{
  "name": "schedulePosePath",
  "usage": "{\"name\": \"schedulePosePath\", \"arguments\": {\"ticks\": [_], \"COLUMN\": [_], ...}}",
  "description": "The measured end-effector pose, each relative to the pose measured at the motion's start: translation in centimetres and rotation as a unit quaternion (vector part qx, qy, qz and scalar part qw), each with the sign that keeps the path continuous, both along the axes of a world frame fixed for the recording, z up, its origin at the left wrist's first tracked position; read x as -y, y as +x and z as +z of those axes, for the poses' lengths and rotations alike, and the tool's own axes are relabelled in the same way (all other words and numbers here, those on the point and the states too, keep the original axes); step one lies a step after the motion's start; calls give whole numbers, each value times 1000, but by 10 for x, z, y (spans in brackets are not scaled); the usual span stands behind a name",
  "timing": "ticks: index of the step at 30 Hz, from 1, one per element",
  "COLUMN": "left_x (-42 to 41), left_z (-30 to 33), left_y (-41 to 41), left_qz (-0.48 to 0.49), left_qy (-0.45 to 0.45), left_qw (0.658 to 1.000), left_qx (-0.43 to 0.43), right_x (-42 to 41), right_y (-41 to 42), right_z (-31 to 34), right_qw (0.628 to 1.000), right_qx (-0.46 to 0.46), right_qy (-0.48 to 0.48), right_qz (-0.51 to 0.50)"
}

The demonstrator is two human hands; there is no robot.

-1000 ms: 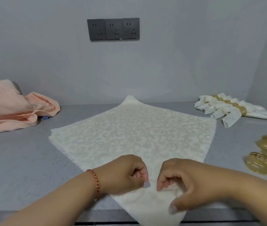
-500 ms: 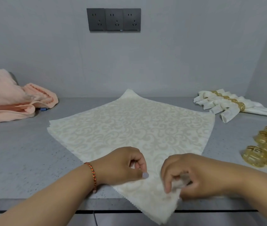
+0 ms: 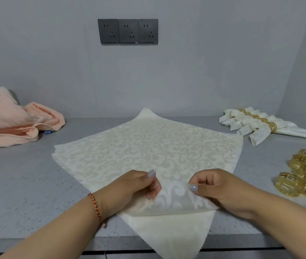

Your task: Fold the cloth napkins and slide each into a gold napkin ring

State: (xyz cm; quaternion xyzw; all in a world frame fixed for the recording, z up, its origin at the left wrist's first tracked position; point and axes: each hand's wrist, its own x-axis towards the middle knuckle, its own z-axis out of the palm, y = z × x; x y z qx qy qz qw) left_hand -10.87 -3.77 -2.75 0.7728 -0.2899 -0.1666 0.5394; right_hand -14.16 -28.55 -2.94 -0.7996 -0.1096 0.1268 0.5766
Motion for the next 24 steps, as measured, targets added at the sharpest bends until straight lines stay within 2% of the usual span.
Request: {"name": "schedulePosePath", "arguments": {"ticks": [3, 7, 11, 13, 16, 19, 22, 24], "left_x": [-6, -4, -4, -10, -16, -19, -25, -29], "left_z": [-4, -9, -6, -5, -3, 3, 17, 29], "left_y": [-1, 1, -5, -10, -21, -33, -42, -43], "left_qz": [1, 54, 141, 141, 166, 189, 165, 146], "left_qy": [-26, -8, -39, 1, 94, 91, 97, 112], "left_qw": [1000, 998, 984, 980, 961, 961, 964, 967], "left_qx": [-15, 27, 103, 144, 202, 181, 184, 173], "right_x": [-5, -6, -1, 2, 5, 6, 8, 9], "right_y": [3, 3, -1, -6, -12, -16, -27, -29], "right_z": [-2, -1, 5, 9, 21, 39, 62, 73], "right_qw": [998, 995, 987, 978, 976, 978, 985, 981], "right_qx": [-6, 6, 107, 145, 151, 126, 95, 108], "right_qy": [25, 44, -95, -133, -152, -165, -146, -158], "right_qz": [-55, -91, -66, -63, -45, -12, 16, 28]}}
